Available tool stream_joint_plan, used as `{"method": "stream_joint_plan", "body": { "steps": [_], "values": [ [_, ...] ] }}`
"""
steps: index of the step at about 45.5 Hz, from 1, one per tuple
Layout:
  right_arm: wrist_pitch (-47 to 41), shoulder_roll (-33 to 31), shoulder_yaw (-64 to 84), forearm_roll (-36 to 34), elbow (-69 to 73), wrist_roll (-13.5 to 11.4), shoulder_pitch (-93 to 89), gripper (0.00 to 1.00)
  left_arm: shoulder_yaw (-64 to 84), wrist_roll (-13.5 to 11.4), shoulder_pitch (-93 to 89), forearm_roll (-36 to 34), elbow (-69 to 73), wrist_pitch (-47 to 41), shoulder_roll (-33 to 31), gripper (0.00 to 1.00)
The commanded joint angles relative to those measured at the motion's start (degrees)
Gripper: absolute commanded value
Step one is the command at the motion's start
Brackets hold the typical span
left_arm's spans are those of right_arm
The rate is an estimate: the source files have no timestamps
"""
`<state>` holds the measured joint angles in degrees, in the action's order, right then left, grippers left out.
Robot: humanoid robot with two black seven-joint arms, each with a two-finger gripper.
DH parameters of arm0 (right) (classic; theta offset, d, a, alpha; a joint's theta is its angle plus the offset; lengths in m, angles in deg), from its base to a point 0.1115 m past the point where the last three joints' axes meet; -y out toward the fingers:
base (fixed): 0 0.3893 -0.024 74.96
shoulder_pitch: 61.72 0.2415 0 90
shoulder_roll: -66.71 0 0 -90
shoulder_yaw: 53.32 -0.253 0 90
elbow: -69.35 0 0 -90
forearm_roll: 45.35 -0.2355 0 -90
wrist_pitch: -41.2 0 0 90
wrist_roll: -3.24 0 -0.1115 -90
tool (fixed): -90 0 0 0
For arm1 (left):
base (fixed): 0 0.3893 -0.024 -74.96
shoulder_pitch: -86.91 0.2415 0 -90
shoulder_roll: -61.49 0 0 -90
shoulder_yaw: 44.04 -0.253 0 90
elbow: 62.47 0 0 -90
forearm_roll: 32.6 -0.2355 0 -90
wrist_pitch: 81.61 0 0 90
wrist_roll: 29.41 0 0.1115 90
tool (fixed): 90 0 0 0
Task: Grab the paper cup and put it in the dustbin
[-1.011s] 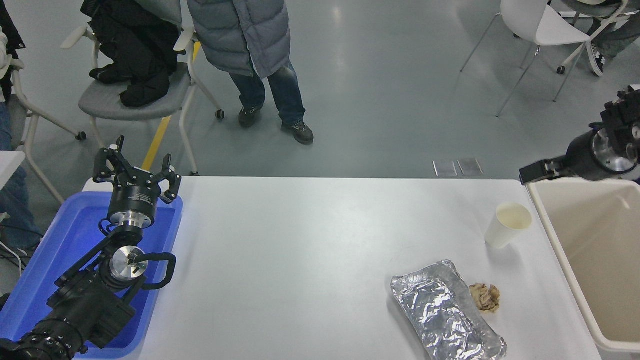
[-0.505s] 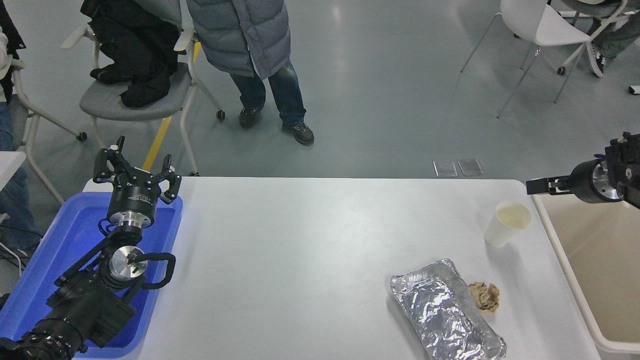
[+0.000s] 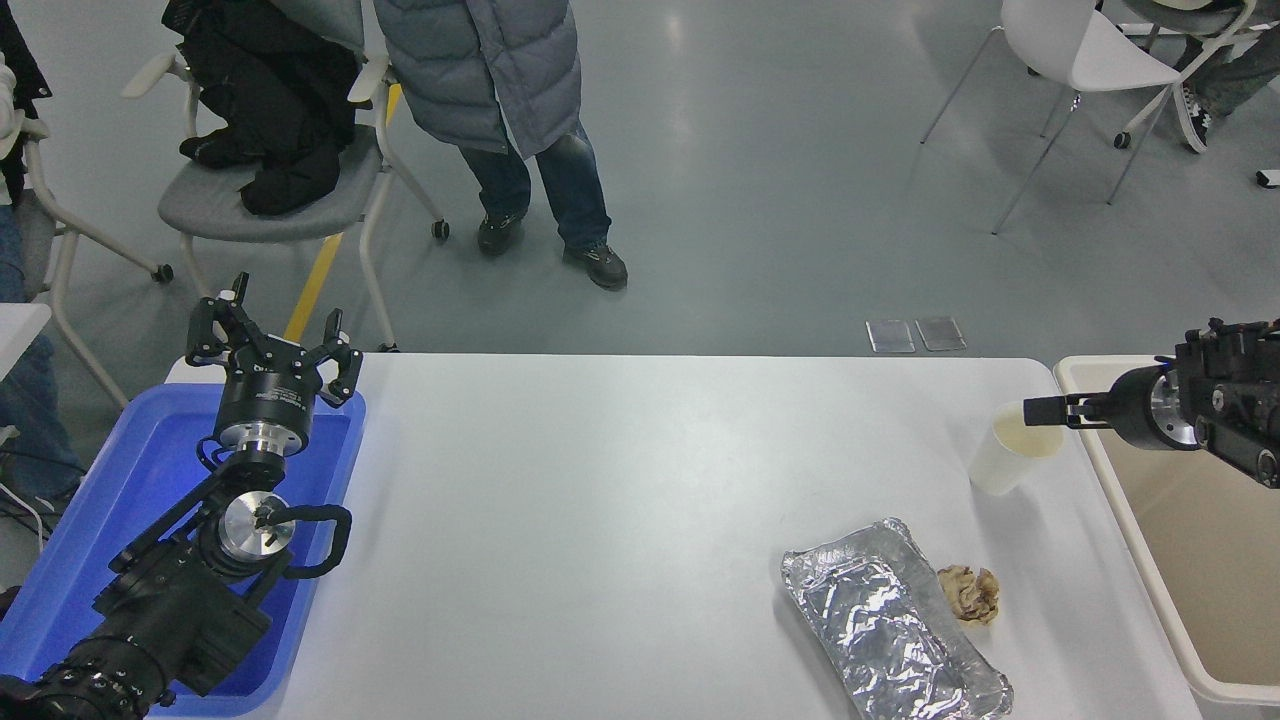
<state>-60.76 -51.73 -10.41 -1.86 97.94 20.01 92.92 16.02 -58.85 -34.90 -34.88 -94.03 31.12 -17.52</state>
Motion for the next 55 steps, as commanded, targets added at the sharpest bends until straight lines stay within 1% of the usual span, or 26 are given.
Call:
{"method": "stream_joint_plan", "body": {
  "steps": [1, 4, 10, 15, 18, 20, 21, 24, 27, 28, 30, 31, 55],
  "values": [
    [0.97, 1.28, -1.78, 0.02, -2.04, -0.16, -2.68, 0.95, -0.04, 0.00, 0.00, 0.00, 0.00, -0.05, 0.00, 0.99],
    [0.97, 1.46, -1.78, 0.02, -2.57, -0.25, -2.94, 0.93, -0.04, 0.00, 0.00, 0.00, 0.00, -0.05, 0.00, 0.99],
    [0.97, 1.54, -2.14, 0.02, -2.65, -0.34, -3.73, 0.85, -0.04, 0.00, 0.00, 0.00, 0.00, -0.05, 0.00, 0.99],
    [0.97, 2.07, -2.14, 0.11, -2.74, -0.43, -4.08, 0.71, -0.04, 0.00, 0.00, 0.00, 0.00, 0.03, 0.00, 0.99],
    [0.97, 2.25, -2.14, 0.11, -2.74, -0.43, -4.35, 0.59, -0.04, 0.00, 0.00, 0.00, 0.00, -0.05, 0.00, 0.99],
    [0.97, 2.42, -2.14, 0.11, -2.83, -0.51, -4.35, 0.54, -0.04, 0.00, 0.00, 0.00, 0.00, -0.05, 0.00, 0.99],
    [0.97, 2.68, -2.14, 0.11, -3.09, -0.52, -4.43, 0.46, -0.04, 0.00, 0.00, 0.00, 0.00, -0.05, 0.00, 0.99],
    [0.97, 3.30, -2.14, 0.20, -4.06, -0.78, -4.96, 0.32, -0.04, 0.00, 0.00, 0.00, 0.00, -0.05, 0.00, 0.99],
    [0.97, 3.83, -2.22, 0.11, -4.85, -0.87, -5.40, 0.12, -0.04, 0.00, 0.00, 0.00, 0.00, -0.05, 0.00, 0.99],
    [0.97, 3.83, -2.22, 0.11, -4.94, -0.95, -5.40, 0.08, -0.04, 0.00, 0.00, 0.00, 0.00, 0.03, 0.00, 0.99],
    [0.97, 3.83, -2.22, 0.11, -4.94, -0.95, -5.40, 0.04, -0.04, 0.00, 0.00, 0.00, 0.00, -0.05, 0.00, 0.99],
    [0.97, 3.83, -2.22, 0.11, -4.94, -0.95, -5.31, 0.00, -0.04, 0.00, 0.00, 0.00, 0.00, 0.03, 0.00, 0.99],
    [0.62, 3.48, -2.14, 0.02, -4.24, -0.69, -4.08, 0.00, -0.04, 0.00, 0.00, 0.00, 0.00, -0.05, 0.00, 0.99]
  ]
}}
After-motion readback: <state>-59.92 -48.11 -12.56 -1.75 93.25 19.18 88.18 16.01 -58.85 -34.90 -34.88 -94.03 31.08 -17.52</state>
